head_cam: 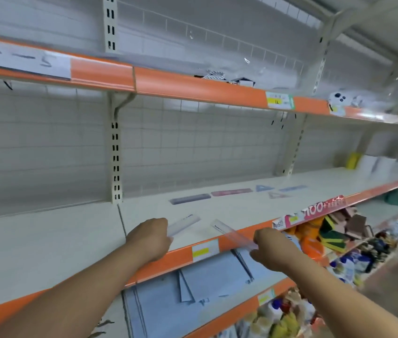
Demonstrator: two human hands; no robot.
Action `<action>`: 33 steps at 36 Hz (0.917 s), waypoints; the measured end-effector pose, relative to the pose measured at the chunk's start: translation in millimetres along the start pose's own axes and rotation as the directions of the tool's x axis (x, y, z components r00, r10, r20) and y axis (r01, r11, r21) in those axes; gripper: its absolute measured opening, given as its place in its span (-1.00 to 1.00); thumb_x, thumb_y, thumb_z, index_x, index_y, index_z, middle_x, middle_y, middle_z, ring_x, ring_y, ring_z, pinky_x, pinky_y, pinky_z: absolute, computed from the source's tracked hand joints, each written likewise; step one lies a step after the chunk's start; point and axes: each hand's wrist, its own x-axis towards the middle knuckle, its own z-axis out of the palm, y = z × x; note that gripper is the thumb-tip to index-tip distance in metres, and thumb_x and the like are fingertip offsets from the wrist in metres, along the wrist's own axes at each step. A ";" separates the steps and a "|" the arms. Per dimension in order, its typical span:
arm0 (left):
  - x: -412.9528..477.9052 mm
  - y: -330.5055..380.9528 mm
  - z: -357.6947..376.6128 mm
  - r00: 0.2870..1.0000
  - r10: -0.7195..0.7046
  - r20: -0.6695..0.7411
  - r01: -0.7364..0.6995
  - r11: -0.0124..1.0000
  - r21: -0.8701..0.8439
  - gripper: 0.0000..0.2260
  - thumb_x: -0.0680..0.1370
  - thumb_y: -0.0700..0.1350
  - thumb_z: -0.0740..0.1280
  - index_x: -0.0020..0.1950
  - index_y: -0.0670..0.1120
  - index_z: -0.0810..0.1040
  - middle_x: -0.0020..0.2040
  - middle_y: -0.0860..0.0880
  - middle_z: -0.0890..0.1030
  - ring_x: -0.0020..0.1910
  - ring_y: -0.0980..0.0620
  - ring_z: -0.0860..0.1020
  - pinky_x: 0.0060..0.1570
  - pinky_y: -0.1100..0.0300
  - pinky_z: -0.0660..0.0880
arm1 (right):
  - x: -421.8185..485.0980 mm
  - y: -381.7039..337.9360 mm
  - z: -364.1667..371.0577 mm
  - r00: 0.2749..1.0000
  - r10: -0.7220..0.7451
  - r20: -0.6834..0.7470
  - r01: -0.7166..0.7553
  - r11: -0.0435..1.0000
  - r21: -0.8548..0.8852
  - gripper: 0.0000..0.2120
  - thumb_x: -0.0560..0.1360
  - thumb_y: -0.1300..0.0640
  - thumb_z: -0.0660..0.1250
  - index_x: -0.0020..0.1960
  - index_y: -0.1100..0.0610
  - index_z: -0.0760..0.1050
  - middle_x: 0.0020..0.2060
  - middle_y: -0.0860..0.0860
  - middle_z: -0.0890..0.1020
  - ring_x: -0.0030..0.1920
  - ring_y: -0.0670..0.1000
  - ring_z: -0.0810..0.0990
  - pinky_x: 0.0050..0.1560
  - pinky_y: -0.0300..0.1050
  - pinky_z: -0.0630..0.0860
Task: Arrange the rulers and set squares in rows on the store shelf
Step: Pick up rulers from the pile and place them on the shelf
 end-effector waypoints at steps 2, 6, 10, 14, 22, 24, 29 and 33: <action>15.0 15.0 3.5 1.000 0.014 0.003 -0.014 1.000 -0.007 -0.78 0.59 0.05 0.20 0.17 0.00 0.46 0.12 0.02 0.54 0.05 0.00 0.52 -0.04 0.16 0.47 | 7.2 19.5 0.2 1.000 0.019 -0.005 -0.019 1.000 -0.016 -0.63 0.55 0.07 0.25 -0.32 0.05 0.14 -0.34 -0.04 0.25 -0.39 -0.11 0.21 -0.43 -0.25 0.13; 49.9 44.3 11.1 0.999 0.044 0.006 -0.044 0.999 -0.012 -0.71 0.60 0.06 0.19 0.28 0.01 0.42 0.21 0.02 0.52 0.15 -0.01 0.51 0.06 0.14 0.47 | 31.2 53.5 -2.2 0.998 0.063 -0.030 -0.063 0.998 -0.009 -0.69 0.54 0.07 0.26 -0.29 0.07 0.20 -0.32 -0.02 0.28 -0.36 -0.06 0.28 -0.43 -0.22 0.15; 86.7 68.9 19.2 0.997 0.075 0.021 -0.075 0.997 -0.027 -0.68 0.61 0.08 0.18 0.32 0.01 0.40 0.26 0.03 0.50 0.20 0.00 0.50 0.11 0.14 0.47 | 59.3 79.8 -5.5 0.996 0.088 -0.016 -0.088 0.996 -0.023 -0.69 0.52 0.06 0.27 -0.29 0.07 0.21 -0.29 -0.03 0.31 -0.20 0.04 0.39 -0.36 -0.17 0.25; 121.6 88.1 22.4 0.996 0.089 0.019 -0.088 0.995 -0.051 -0.66 0.60 0.08 0.21 0.34 0.03 0.40 0.29 0.05 0.50 0.23 0.01 0.50 0.12 0.14 0.48 | 88.4 101.1 -7.7 0.993 0.113 -0.032 -0.114 0.993 -0.025 -0.84 0.51 0.06 0.28 -0.11 0.11 0.35 -0.14 0.03 0.41 -0.13 0.04 0.43 -0.26 -0.16 0.32; 169.0 113.2 25.7 0.997 0.080 -0.001 -0.080 0.995 -0.056 -0.63 0.59 0.05 0.20 0.39 0.05 0.37 0.32 0.04 0.50 0.25 0.01 0.50 0.15 0.13 0.50 | 141.7 139.6 -12.3 0.996 0.082 -0.034 -0.084 0.994 -0.067 -0.73 0.52 0.06 0.26 0.16 0.18 0.46 0.05 0.08 0.50 -0.08 0.01 0.41 -0.11 -0.17 0.35; 176.7 116.0 29.5 0.998 0.067 0.010 -0.066 0.997 -0.050 -0.63 0.59 0.05 0.20 0.39 0.03 0.37 0.31 0.03 0.50 0.24 0.00 0.51 0.16 0.13 0.49 | 155.0 148.1 -10.3 0.997 0.067 -0.037 -0.069 0.996 -0.060 -0.74 0.52 0.06 0.26 0.16 0.17 0.46 0.06 0.06 0.51 -0.08 0.00 0.40 -0.11 -0.19 0.35; 192.4 126.9 41.7 1.000 -0.006 0.028 0.008 0.999 -0.051 -0.61 0.58 0.05 0.21 0.40 0.04 0.34 0.22 0.03 0.56 0.13 0.01 0.57 0.10 0.10 0.54 | 188.9 167.9 -0.8 1.000 0.003 -0.016 -0.004 0.998 -0.055 -0.77 0.53 0.07 0.27 0.14 0.15 0.46 0.07 0.05 0.51 -0.03 0.03 0.46 -0.10 -0.19 0.34; 202.7 143.9 50.0 0.997 -0.065 0.036 0.068 0.996 -0.059 -0.66 0.59 0.05 0.21 0.35 0.03 0.39 0.16 0.04 0.57 0.06 0.03 0.58 0.06 0.13 0.54 | 220.1 187.7 5.9 0.997 -0.075 0.011 0.076 0.995 -0.061 -0.92 0.55 0.09 0.25 -0.03 0.08 0.37 0.02 0.04 0.48 0.01 0.04 0.47 -0.08 -0.19 0.32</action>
